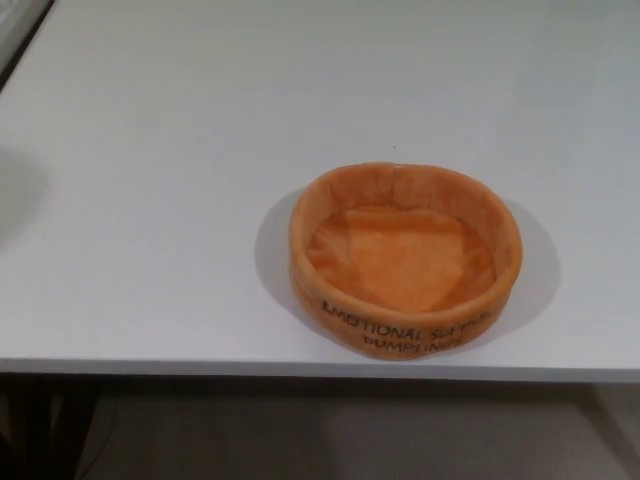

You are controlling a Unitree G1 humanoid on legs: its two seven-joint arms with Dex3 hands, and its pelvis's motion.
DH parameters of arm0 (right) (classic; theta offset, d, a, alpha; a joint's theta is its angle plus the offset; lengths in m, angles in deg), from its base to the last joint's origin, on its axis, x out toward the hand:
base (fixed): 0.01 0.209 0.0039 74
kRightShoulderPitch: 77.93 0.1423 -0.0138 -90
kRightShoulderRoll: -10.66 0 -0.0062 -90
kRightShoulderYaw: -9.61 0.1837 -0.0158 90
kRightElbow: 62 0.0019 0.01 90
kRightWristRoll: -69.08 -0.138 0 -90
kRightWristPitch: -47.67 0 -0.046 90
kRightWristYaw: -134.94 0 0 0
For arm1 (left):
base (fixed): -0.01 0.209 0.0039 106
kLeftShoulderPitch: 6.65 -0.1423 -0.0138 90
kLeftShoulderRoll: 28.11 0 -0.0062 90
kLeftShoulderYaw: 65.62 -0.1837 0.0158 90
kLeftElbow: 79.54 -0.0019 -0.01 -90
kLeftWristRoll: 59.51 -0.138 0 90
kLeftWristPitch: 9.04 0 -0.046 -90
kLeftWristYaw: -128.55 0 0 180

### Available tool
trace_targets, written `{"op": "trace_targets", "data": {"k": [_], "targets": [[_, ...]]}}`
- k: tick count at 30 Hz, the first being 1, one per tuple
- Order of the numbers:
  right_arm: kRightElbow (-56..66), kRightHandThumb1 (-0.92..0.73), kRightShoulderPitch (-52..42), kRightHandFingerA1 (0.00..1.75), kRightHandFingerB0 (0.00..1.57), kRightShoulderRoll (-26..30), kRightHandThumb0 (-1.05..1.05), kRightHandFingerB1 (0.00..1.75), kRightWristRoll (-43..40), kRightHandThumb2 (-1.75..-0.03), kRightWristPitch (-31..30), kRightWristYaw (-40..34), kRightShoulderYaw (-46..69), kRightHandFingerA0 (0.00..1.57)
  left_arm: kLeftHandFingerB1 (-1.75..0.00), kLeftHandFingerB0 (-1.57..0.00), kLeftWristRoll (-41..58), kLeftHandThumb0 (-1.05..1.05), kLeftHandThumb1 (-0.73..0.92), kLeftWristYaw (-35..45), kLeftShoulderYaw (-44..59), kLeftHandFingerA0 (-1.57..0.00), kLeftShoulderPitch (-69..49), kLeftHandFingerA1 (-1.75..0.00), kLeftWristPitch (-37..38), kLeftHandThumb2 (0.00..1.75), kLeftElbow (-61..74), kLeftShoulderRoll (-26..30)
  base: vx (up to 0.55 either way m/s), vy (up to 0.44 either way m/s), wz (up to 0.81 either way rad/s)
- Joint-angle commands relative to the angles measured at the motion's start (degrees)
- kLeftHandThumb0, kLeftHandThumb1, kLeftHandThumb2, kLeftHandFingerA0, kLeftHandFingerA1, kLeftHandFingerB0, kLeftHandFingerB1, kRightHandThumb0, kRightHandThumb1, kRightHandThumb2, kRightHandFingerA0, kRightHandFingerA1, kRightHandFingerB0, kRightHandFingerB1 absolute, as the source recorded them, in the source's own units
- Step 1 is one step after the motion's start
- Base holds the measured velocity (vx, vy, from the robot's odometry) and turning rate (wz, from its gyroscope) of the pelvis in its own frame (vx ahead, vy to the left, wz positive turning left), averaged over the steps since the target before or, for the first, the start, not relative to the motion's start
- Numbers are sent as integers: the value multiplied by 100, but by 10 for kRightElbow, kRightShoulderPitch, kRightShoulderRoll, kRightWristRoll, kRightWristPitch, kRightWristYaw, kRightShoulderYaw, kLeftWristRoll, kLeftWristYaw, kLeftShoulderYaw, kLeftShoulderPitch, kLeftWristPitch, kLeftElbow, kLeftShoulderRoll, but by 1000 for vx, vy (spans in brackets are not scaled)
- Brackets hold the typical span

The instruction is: A soft plate is kept in the center of the table close to the robot and the robot uses its left hand to pick up the plate, turns it upside down and places it back on the table

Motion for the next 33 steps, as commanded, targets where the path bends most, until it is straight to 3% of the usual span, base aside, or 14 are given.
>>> {"op": "trace_targets", "data": {"k": [1,19,33], "targets": [[61,-86,-47,42,29,44,-68,30,-95,-66,208,113,45,36,-32,-21,41,-82,92,26,11,-24,-63,-44,260,68,75,-1,0,0,0],[63,-86,-50,44,29,34,-69,30,-101,-66,219,130,51,36,-29,-21,129,-89,91,50,38,-24,-131,-39,276,68,222,-16,0,0,0],[56,-87,-50,43,30,29,-69,31,-118,-67,224,160,63,35,-30,-23,134,-93,89,44,64,-28,-162,-40,285,67,353,-28,0,0,0]]}}
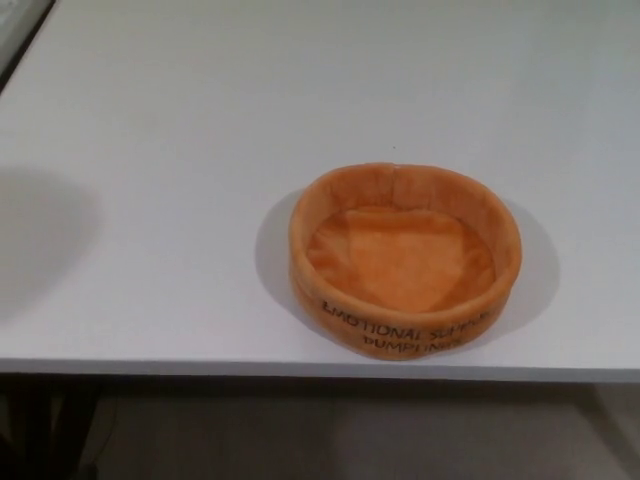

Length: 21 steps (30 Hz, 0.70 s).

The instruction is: A soft plate is kept in the center of the table close to the robot and the robot uses its left hand to pick up the plate, turns it upside down and places it back on the table

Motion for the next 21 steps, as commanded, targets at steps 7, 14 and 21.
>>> {"op": "trace_targets", "data": {"k": [7,14,21], "targets": [[-8,-88,-1,43,29,6,-70,30,-17,-67,22,19,8,35,-36,-21,27,-103,74,-17,53,-28,30,-46,-16,84,170,-3,0,0,0],[-15,-88,5,44,28,11,-68,30,-19,-67,28,28,10,35,-32,-27,18,-93,89,-10,96,-31,113,-44,-59,67,233,24,0,0,0],[-9,-87,3,43,29,9,-69,30,-15,-66,23,25,12,36,-35,-28,-1,-94,89,2,92,-35,218,-49,-114,67,259,59,0,0,0]]}}
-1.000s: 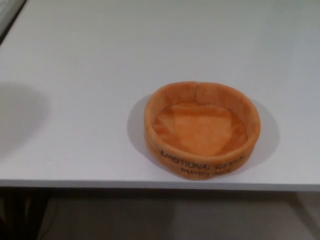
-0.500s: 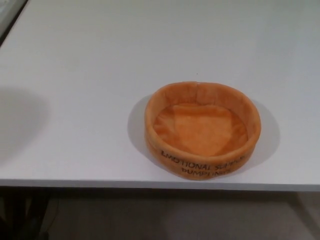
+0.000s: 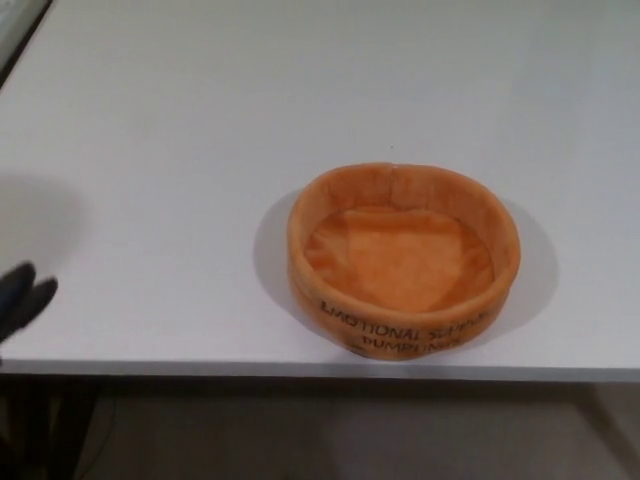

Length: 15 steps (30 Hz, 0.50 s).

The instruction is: A soft plate is kept in the center of the table close to the robot and the robot uses its left hand to pick up the plate, turns it upside down and places it back on the table

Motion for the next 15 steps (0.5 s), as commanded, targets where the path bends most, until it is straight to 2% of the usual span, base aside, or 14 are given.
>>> {"op": "trace_targets", "data": {"k": [1,2,5,6,7,9,10,11,12,13,15], "targets": [[-1,-87,-1,43,29,7,-69,30,-11,-66,7,5,7,36,-35,-29,-12,-95,87,9,-9,-35,62,-49,-76,67,22,26,0,0,0],[-3,-87,0,43,29,6,-68,30,-12,-67,8,6,6,35,-38,-27,-16,-100,75,8,-13,-36,78,-53,-87,76,24,27,0,0,0],[-2,-88,-2,44,29,5,-68,30,-7,-67,10,2,5,35,-39,-28,-37,-99,74,9,-27,-36,135,-52,-99,76,12,32,0,0,0],[-3,-88,-2,44,29,5,-68,30,-5,-67,12,2,4,35,-39,-28,-44,-99,74,9,-29,-36,145,-52,-107,76,12,34,0,0,0],[-7,-88,0,44,29,6,-67,30,-4,-67,14,2,5,36,-33,-33,-61,-96,86,9,-36,-38,169,-47,-123,67,10,36,0,0,0],[-8,-87,1,44,29,5,-68,30,-6,-66,11,3,5,36,-33,-33,-78,-96,86,9,-42,-39,191,-45,-135,67,6,36,0,0,0],[-7,-87,0,44,30,4,-68,30,-6,-67,13,2,5,37,-32,-36,-86,-96,84,12,-54,-39,218,-44,-148,66,0,38,0,0,0],[-8,-87,-1,43,30,4,-68,30,-7,-67,14,2,5,36,-38,-33,-96,-100,67,13,-60,-37,236,-48,-154,84,-5,39,0,0,0],[-9,-87,0,43,30,4,-68,30,-9,-67,12,4,5,36,-38,-33,-108,-100,67,12,-63,-37,246,-48,-155,84,-8,40,0,0,0],[-7,-86,0,43,30,4,-70,30,-9,-66,7,3,5,37,-33,-38,-118,-94,82,10,-70,-41,263,-45,-160,65,-12,38,0,0,0],[-5,-87,-2,43,30,5,-70,30,-7,-66,6,2,5,36,-34,-38,-132,-95,82,8,-79,-40,282,-46,-169,65,-17,37,0,0,0]]}}
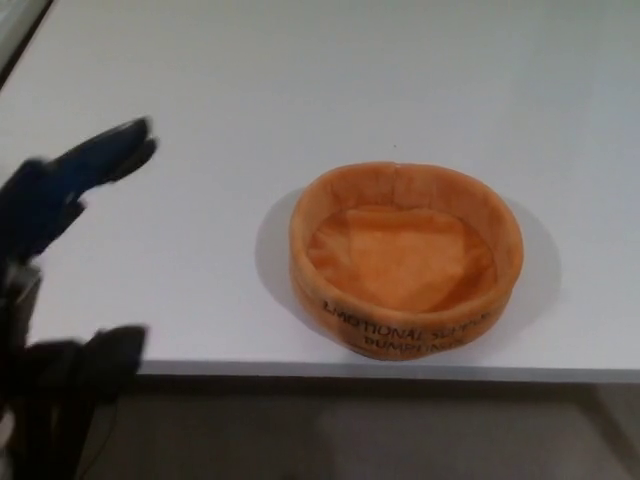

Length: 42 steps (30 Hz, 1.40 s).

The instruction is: A soft plate is kept in the center of the table close to the robot and the robot uses its left hand to pick up the plate, turns it upside down and places it back on the table

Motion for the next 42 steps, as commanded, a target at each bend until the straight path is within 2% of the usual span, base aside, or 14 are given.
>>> {"op": "trace_targets", "data": {"k": [1,4,5,6,7,8,9,10,12,13,14,23,32,42], "targets": [[-3,-87,-3,43,29,6,-69,30,-5,-67,9,2,5,36,-35,-36,-86,-95,83,0,-30,-39,68,-48,-58,65,-23,7,0,0,0],[-4,-88,-2,43,30,7,-69,30,-2,-67,11,0,4,36,-39,-34,-112,-94,83,1,-50,-37,112,-49,-55,65,-49,9,0,0,0],[-6,-88,-1,43,30,7,-69,30,-2,-67,11,1,4,36,-42,-30,-117,-100,70,4,-57,-34,125,-52,-54,79,-59,11,0,0,0],[-8,-88,0,43,30,6,-69,30,-3,-67,12,2,3,36,-42,-30,-123,-100,70,5,-62,-34,133,-52,-57,79,-64,13,0,0,0],[-6,-87,-1,44,30,5,-67,31,-7,-67,11,4,3,37,-39,-33,-131,-93,83,7,-68,-33,143,-49,-62,66,-70,17,0,0,0],[-5,-88,-1,43,29,5,-67,30,-7,-67,10,5,2,36,-37,-32,-145,-95,83,12,-76,-31,152,-49,-76,66,-73,21,0,0,0],[-6,-88,0,43,29,6,-67,30,-5,-67,11,6,1,36,-37,-32,-161,-95,83,16,-84,-31,159,-49,-96,66,-72,27,0,0,0],[-7,-88,0,42,29,6,-68,30,-6,-67,10,5,2,36,-39,-29,-167,-99,70,18,-89,-30,161,-51,-105,76,-76,30,0,0,0],[-8,-88,0,42,29,7,-68,30,-5,-67,10,5,2,36,-39,-29,-182,-99,70,17,-98,-30,167,-51,-109,78,-86,35,0,0,0],[-6,-87,-1,41,29,7,-69,30,-8,-66,4,5,4,36,-37,-28,-209,-96,70,12,-110,-31,178,-48,-95,77,-115,42,0,0,0],[-7,-87,0,41,29,8,-68,30,-10,-66,4,7,4,36,-32,-31,-219,-90,82,9,-115,-34,182,-44,-92,65,-125,45,0,0,0],[-1,-87,-5,42,30,2,-68,30,-10,-66,-1,7,1,37,-32,-30,-375,-90,77,-10,-191,-34,237,-38,-110,64,-224,89,0,0,0],[-6,-88,3,44,30,7,-67,30,-3,-67,7,8,-2,37,-31,-32,-431,-89,75,-38,-280,-32,288,-35,-131,63,-354,65,0,0,0],[-18,-88,13,46,31,12,-66,30,2,-67,24,10,-1,39,-32,-31,-467,-90,75,-53,-350,-32,280,-35,-170,63,-402,41,0,0,0]]}}
